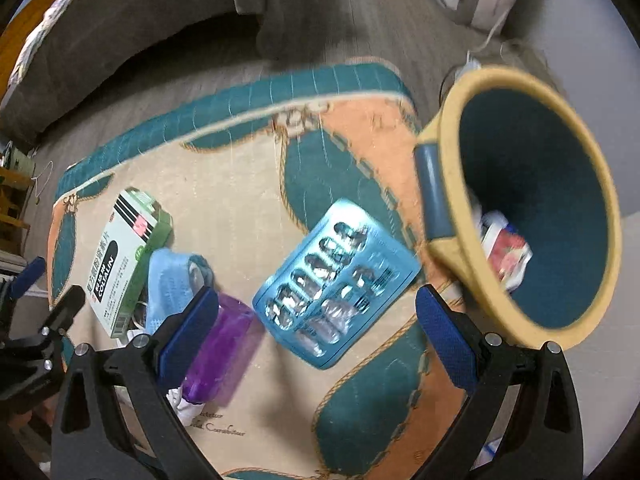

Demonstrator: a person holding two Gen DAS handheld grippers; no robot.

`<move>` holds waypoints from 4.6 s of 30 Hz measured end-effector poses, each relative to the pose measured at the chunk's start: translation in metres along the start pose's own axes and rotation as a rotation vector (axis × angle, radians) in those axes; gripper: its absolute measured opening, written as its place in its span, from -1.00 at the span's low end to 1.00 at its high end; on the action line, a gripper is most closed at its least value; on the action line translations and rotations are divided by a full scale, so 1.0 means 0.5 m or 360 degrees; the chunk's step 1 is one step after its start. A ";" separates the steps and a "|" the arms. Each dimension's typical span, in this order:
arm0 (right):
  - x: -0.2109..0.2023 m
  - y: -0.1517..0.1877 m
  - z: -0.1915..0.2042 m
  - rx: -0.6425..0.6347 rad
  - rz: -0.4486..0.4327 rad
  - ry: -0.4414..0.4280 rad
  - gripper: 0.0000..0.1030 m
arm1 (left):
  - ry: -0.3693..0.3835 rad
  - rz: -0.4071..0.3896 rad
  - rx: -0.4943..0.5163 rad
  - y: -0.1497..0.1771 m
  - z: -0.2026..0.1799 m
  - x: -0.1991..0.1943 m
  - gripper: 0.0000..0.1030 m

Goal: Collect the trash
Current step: 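Move both tools back over the cushion toward the medicine box, then grasp the white medicine box with left tool while right tool grasps blue blister pack, then carry box and blister pack over the bin and open both tools, then move both tools back over the remaining trash on the cushion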

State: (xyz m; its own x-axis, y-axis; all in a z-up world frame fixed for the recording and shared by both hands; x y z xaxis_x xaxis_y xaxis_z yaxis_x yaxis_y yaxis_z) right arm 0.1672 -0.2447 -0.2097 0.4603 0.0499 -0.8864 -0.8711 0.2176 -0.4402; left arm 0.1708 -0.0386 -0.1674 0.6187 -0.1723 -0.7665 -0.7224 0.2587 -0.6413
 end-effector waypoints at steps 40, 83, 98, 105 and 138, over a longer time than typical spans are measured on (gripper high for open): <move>0.057 -0.021 -0.011 -0.0094 -0.0065 0.0121 0.32 | 0.0103 0.0193 0.0125 0.015 -0.055 0.068 0.47; -0.241 -0.125 -0.270 0.0149 -0.0638 0.0049 0.32 | 0.0207 -0.0290 0.0292 -0.107 -0.366 -0.132 0.48; -0.213 -0.136 -0.441 0.0482 -0.0606 0.0074 0.33 | 0.0398 -0.0165 0.0441 -0.176 -0.550 -0.011 0.48; -0.210 -0.138 -0.467 0.0580 -0.0628 0.0001 0.35 | 0.0437 -0.0259 0.0526 -0.211 -0.595 -0.015 0.58; -0.181 -0.070 -0.192 0.0104 -0.0412 -0.0006 0.88 | -0.0060 -0.0245 0.0002 -0.047 -0.104 -0.190 0.85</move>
State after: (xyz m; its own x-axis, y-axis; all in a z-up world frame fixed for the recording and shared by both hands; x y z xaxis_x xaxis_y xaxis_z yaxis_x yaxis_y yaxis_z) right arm 0.1394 -0.3503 -0.1280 0.6670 -0.0117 -0.7450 -0.7117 0.2860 -0.6416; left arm 0.1128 -0.0778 -0.0811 0.7333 -0.1743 -0.6572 -0.6176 0.2334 -0.7510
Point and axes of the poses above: each gripper's, at about its wrist camera, not at the fingertips, and x roughly the way its jaws point, z to its left, y to its underside, the point moved 5 cm from there along x, roughly the way its jaws point, and after that the axes turned 13 degrees about -z, right-handed, at the moved point
